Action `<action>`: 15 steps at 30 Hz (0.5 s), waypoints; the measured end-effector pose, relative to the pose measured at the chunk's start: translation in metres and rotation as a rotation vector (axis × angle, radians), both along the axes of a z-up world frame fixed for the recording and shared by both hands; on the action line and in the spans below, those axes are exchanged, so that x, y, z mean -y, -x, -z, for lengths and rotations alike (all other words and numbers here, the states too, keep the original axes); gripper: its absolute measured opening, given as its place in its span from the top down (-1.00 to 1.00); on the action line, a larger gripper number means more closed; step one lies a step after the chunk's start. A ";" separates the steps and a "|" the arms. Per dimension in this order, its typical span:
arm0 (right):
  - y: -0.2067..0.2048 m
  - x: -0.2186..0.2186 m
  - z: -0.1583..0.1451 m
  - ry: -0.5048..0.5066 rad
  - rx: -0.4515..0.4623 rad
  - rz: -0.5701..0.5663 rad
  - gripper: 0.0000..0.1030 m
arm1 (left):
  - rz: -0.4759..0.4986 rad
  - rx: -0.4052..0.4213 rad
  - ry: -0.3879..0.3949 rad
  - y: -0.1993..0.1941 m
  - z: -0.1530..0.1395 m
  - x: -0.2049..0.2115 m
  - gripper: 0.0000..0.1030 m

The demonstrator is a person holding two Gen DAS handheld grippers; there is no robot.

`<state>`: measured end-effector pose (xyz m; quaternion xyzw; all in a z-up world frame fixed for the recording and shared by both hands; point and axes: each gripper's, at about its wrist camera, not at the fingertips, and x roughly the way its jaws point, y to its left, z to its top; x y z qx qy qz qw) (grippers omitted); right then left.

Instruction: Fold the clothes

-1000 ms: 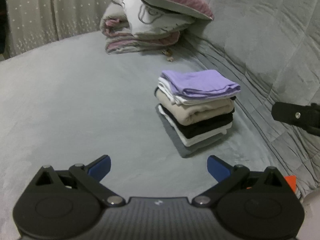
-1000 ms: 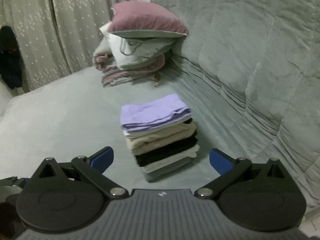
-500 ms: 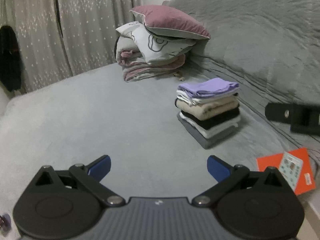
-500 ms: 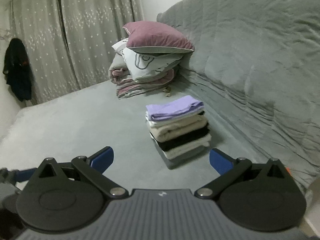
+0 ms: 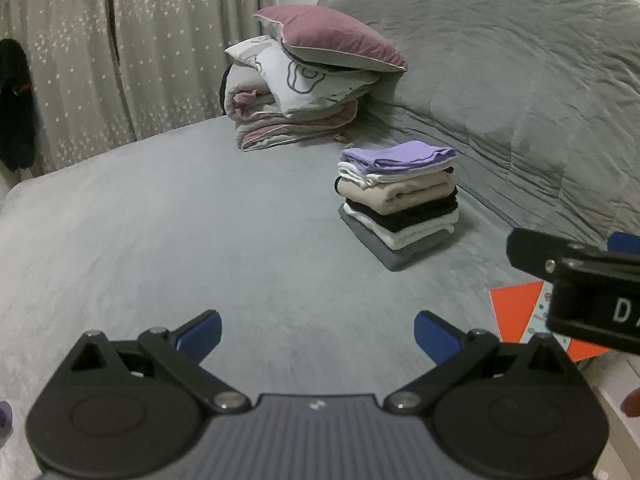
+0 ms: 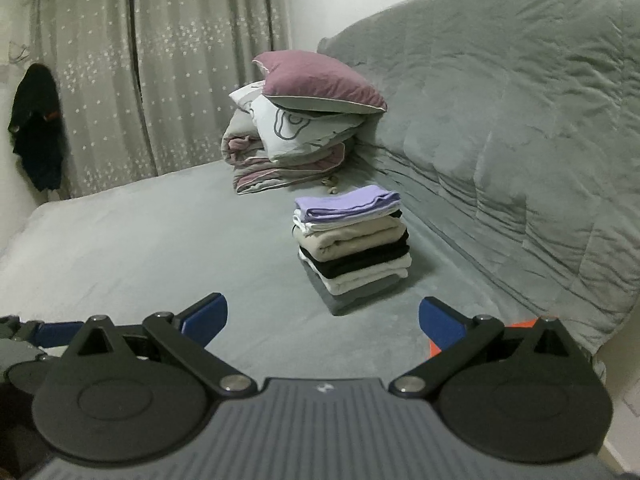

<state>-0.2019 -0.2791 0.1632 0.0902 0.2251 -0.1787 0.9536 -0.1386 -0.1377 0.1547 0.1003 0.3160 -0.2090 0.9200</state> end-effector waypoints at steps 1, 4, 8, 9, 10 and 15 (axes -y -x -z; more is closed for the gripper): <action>0.002 -0.001 -0.001 0.004 0.003 0.001 -1.00 | 0.000 0.001 0.000 0.000 -0.001 0.000 -0.99; 0.004 -0.001 -0.002 0.005 0.014 0.005 -1.00 | -0.005 0.010 -0.002 0.003 -0.002 -0.002 -0.99; 0.006 0.002 -0.002 -0.001 0.024 0.026 -1.00 | -0.003 0.012 -0.004 0.004 -0.003 -0.002 -0.99; 0.006 0.003 -0.002 -0.004 0.026 0.030 -1.00 | -0.003 0.014 -0.004 0.004 -0.003 -0.003 -0.99; 0.007 0.003 -0.002 -0.008 0.027 0.031 -1.00 | -0.003 0.015 -0.005 0.005 -0.004 -0.003 -0.99; 0.009 0.000 0.000 -0.011 0.025 0.033 -1.00 | -0.005 0.016 -0.005 0.006 -0.004 -0.006 -0.99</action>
